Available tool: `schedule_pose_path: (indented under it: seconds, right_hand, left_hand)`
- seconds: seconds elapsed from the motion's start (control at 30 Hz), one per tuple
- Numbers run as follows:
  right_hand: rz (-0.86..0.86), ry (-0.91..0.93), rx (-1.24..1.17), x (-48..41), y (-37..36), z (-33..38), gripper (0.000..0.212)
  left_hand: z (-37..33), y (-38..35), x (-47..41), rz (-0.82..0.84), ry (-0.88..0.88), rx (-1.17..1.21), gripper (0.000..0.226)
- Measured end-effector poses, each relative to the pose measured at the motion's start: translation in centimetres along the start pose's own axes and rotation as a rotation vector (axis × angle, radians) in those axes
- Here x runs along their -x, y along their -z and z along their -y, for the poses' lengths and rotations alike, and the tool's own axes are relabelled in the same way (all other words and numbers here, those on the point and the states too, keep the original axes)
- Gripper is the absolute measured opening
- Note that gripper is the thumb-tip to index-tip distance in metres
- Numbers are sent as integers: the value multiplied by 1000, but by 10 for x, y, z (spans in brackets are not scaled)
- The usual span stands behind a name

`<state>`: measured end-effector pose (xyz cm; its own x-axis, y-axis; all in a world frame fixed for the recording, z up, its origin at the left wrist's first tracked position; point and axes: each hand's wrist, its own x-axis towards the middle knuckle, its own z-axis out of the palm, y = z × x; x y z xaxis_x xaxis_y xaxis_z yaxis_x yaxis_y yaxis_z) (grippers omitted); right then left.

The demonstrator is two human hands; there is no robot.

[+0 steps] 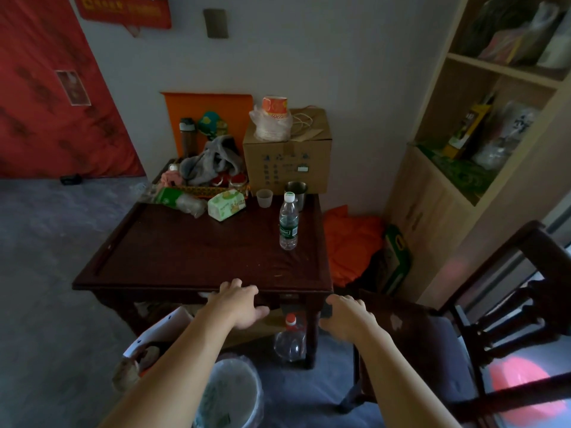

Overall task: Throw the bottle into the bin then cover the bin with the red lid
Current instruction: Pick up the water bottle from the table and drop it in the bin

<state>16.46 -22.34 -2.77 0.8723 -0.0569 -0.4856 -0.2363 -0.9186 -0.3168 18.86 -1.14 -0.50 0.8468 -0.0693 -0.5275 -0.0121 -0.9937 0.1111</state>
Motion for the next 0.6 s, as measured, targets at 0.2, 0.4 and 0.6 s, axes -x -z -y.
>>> schedule_pose_path:
  seconds: [0.2, 0.4, 0.6]
  right_hand:
    - [17, 52, -14, -36, 14, -18, 43]
    - [62, 62, -38, -64, 13, -25, 40]
    - [89, 55, -35, -94, 16, -31, 41]
  left_hand:
    - [-17, 3, -26, 30, 42, -10, 63]
    - [-24, 4, -43, 37, 89, -11, 63]
    - [-32, 10, -72, 77, 100, -8, 63]
